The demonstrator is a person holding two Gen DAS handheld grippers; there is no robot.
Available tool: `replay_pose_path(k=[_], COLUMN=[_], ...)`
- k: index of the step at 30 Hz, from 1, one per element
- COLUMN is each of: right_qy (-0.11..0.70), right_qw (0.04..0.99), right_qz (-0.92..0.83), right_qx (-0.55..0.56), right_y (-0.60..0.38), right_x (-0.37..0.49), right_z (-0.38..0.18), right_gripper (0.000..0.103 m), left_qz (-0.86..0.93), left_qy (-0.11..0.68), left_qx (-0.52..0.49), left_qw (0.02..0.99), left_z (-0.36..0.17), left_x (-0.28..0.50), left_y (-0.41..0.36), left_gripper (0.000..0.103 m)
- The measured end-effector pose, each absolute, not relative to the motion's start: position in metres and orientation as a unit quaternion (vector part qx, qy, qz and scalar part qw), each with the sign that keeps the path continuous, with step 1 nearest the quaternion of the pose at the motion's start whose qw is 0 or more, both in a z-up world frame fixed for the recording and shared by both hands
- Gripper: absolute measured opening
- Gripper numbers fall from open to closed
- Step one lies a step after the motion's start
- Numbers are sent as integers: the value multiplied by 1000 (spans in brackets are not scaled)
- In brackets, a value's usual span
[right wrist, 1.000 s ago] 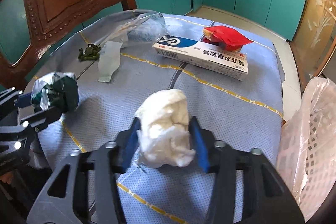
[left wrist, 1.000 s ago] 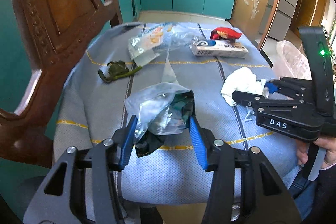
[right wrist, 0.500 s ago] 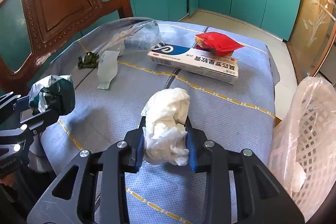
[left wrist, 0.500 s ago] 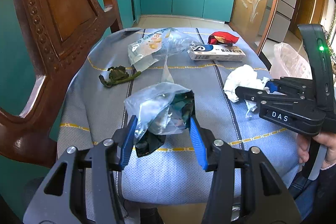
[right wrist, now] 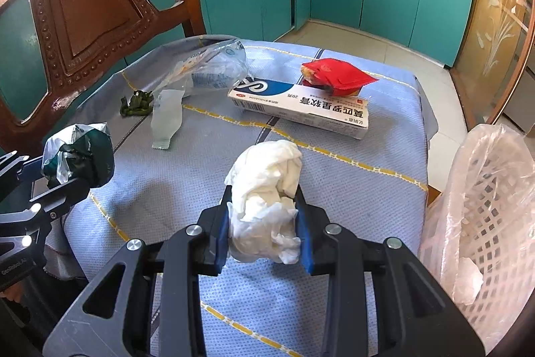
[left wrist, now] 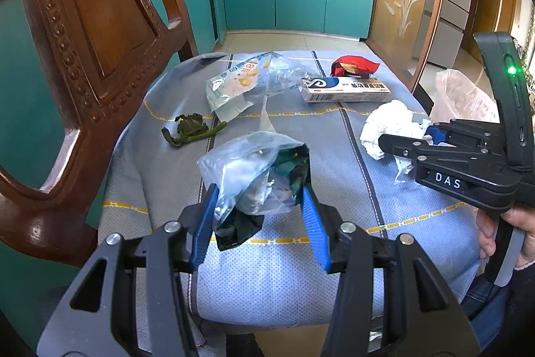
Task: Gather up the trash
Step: 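Hold the wrapper in the left tool and the tissue in the right tool above the table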
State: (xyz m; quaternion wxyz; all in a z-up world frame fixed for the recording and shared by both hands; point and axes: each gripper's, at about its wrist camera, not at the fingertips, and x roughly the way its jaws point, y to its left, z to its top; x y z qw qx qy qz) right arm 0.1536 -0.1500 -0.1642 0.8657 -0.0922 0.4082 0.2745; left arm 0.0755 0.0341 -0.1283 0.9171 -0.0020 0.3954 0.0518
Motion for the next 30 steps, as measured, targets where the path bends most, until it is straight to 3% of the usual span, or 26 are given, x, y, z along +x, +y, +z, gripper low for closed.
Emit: replay_pose_path(k=[11,19,30], right_qy=[400,320,341], right_qw=[872,912,908], right_qz=[266,253,241], right_qx=[-99,-37,-30], right_y=[-149,-177,-183], right_x=[153,143,148], right_z=[-163,-121,-126], right_gripper=[34,34,34], left_qz=[59,62,52], left_qy=[385,348,348], left_qx=[6,23,28], left_qw=[921,935,935], left_z=[-125,-98,-99], left_x=[73,62,64], left_y=[32,24,16], left_gripper=[50,50,50])
